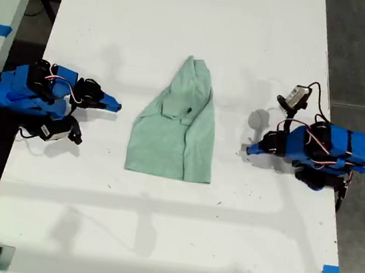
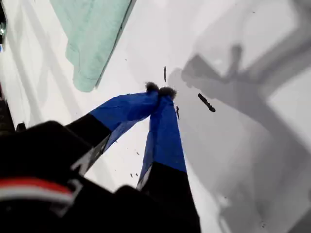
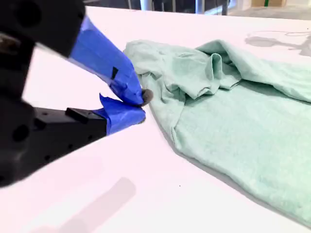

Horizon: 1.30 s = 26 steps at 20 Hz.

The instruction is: Fold t shirt

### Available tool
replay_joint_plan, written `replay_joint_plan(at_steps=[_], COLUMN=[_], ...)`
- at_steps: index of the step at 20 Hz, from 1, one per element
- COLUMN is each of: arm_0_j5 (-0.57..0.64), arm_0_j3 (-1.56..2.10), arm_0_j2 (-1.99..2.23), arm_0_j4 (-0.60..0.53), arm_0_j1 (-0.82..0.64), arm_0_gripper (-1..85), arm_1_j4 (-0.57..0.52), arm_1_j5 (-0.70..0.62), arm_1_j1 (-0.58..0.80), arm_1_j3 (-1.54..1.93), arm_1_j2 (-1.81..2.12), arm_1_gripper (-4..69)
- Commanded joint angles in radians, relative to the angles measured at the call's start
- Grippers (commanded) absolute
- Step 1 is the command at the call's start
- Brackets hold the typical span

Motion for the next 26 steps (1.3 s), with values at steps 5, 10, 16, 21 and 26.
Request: replay_joint_plan(at_steps=[5,10,16,21,26], arm_0_j5=[-0.021,-0.02,0.006,-0.017,-0.032], arm_0_j3=[0.008,0.014,0.011,0.014,0.017], arm_0_j2=[0.006,0.006,0.006,0.006,0.006], arm_0_j4=[-0.005,-0.011,-0.025,-0.012,-0.005], arm_0_j1=[0.006,-0.003,0.014,-0.005,-0.011], arm_0_gripper=[0.0,0.0,0.0,0.0,0.0], arm_1_j4=[0.006,0.006,0.006,0.008,0.009], arm_1_j5=[0.032,0.032,0.034,0.037,0.038], arm_1_j1=[-0.018,-0.018,-0.02,-0.02,-0.02], arm_1_j3=[0.054,0.054,0.054,0.054,0.054], arm_1_j2=[0.018,0.018,0.018,0.018,0.018], arm_1_gripper=[-0.6,-0.6,-0.6,-0.6,-0.6])
